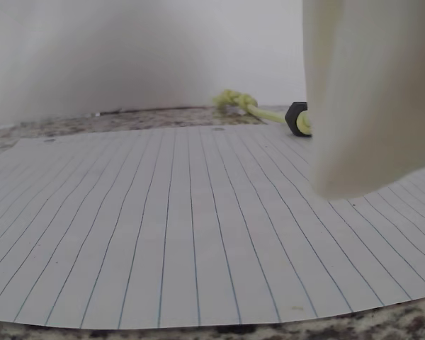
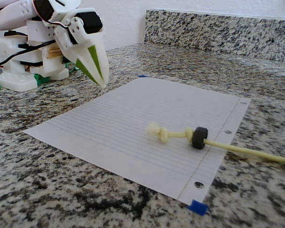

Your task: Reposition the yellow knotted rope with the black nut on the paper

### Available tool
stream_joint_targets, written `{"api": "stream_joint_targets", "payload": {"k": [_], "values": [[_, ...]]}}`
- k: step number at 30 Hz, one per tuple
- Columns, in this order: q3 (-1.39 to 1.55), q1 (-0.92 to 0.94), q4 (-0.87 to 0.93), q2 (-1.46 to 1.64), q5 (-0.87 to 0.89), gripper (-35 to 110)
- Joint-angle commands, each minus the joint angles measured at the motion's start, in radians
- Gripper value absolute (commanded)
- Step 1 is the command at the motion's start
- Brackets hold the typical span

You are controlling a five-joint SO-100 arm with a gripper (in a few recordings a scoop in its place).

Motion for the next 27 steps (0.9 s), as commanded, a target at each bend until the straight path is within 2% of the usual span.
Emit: {"api": "stream_joint_targets", "payload": {"k": [1, 7, 15, 22, 27], "values": [[-0.081, 0.008, 0.009, 0.005, 0.005, 2], [-0.225, 0.014, -0.005, -0.037, 0.005, 2], [-0.428, 0.029, -0.043, -0.268, 0.034, 2], [-0.569, 0.029, -0.184, -0.554, 0.301, 2], [-0.614, 0.031, -0.319, -0.761, 0.667, 2]]}}
